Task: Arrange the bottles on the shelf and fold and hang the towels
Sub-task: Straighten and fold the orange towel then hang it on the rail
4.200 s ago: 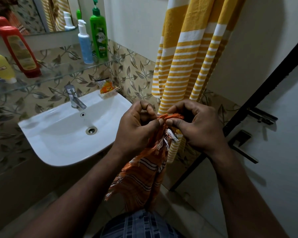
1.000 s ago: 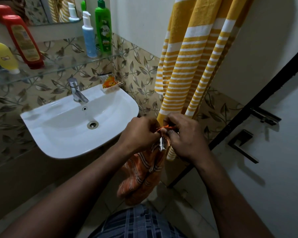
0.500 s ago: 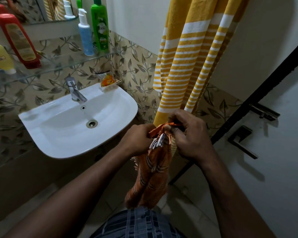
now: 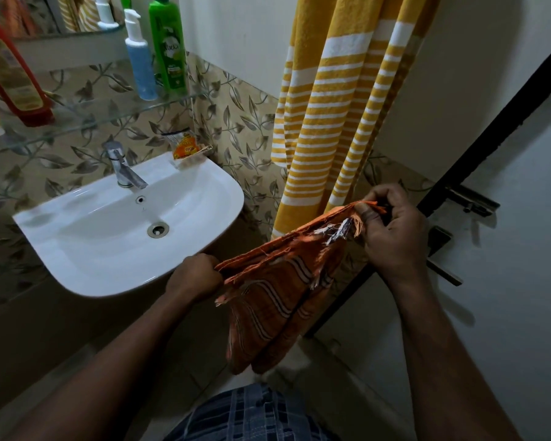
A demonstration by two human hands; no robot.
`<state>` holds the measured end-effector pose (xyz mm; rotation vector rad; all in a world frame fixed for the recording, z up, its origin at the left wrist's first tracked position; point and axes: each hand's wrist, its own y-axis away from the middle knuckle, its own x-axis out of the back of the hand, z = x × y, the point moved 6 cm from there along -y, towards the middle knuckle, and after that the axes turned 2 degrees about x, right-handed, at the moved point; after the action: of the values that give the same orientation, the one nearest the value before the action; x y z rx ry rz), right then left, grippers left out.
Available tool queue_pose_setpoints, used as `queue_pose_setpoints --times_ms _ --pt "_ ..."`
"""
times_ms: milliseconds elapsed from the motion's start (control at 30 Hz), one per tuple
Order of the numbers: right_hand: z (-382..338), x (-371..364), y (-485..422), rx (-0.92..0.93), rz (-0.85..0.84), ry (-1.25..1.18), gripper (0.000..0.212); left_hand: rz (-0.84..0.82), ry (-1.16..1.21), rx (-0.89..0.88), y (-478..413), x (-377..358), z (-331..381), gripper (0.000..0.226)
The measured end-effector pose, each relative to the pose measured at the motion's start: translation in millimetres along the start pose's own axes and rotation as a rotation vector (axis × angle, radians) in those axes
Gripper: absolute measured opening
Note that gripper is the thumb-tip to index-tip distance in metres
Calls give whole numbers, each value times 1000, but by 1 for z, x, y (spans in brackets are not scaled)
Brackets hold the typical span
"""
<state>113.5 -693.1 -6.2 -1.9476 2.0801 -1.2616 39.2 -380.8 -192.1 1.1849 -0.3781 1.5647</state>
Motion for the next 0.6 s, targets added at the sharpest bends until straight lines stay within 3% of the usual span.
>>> queue_pose_setpoints --times_ms 167,300,400,600 --pt "29 5 -1 -81 -9 123 14 31 -17 -47 -13 39 -3 19" --pt "40 13 -1 -135 26 110 12 107 38 -241 -5 68 14 9" --pt "42 18 -3 -157 52 94 12 151 121 -353 4 75 26 14" --pt "42 28 -10 -182 107 84 12 182 302 -403 17 75 32 6"
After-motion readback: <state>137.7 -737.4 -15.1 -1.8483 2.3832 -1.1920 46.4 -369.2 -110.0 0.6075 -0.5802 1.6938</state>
